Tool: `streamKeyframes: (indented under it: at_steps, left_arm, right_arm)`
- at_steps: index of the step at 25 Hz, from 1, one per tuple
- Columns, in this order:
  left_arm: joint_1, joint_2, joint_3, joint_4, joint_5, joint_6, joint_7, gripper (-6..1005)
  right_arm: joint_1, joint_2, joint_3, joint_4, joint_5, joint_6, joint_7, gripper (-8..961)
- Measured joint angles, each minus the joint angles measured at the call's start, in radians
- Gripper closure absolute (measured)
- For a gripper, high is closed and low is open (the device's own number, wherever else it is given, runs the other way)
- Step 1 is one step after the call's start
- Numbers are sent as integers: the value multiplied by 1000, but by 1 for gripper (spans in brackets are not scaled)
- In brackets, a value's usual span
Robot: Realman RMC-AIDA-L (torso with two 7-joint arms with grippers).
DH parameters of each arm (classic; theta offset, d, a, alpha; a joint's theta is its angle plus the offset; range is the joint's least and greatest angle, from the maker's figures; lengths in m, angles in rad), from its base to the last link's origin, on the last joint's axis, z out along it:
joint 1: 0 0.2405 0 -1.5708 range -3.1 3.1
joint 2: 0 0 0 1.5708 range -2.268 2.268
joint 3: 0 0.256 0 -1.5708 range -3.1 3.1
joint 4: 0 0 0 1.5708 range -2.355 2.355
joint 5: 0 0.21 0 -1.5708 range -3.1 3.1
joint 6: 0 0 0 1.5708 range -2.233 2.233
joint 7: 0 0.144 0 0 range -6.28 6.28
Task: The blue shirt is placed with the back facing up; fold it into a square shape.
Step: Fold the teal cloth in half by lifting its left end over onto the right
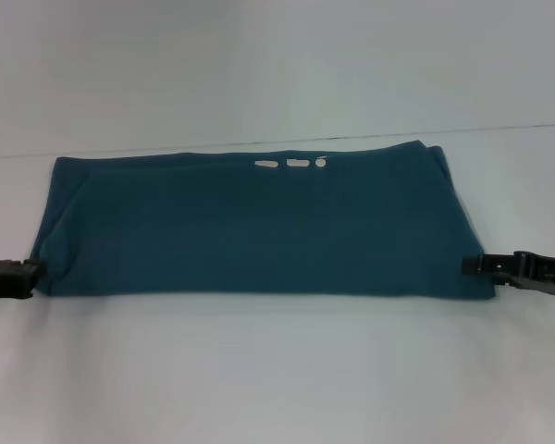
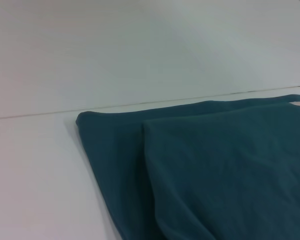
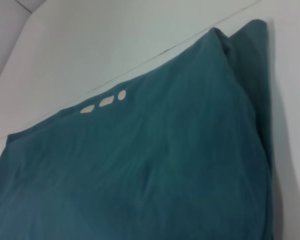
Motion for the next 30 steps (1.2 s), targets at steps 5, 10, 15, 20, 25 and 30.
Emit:
streamKeyframes:
  at_steps: [5, 10, 15, 20, 25, 30]
  left_arm:
    - [-1, 2, 0, -1, 0, 0, 0, 998]
    - [-1, 2, 0, 0, 0, 0, 0, 998]
    - [-1, 2, 0, 2, 8, 0, 1, 998]
    - [-1, 1, 0, 2, 12, 0, 1, 998]
    - [-1, 1, 0, 2, 13, 0, 0, 998]
    - [1, 0, -2, 10, 15, 16, -12, 998]
  right_arm:
    - [6, 3, 0, 13, 0, 13, 3, 280]
    - [6, 5, -2, 13, 0, 11, 2, 414]
    - [4, 4, -22, 13, -1, 18, 5, 587]
    - [-1, 4, -26, 13, -2, 24, 5, 827]
    - [-6, 4, -24, 6, -3, 24, 1, 932]
    - [-14, 5, -16, 0, 3, 20, -19, 953]
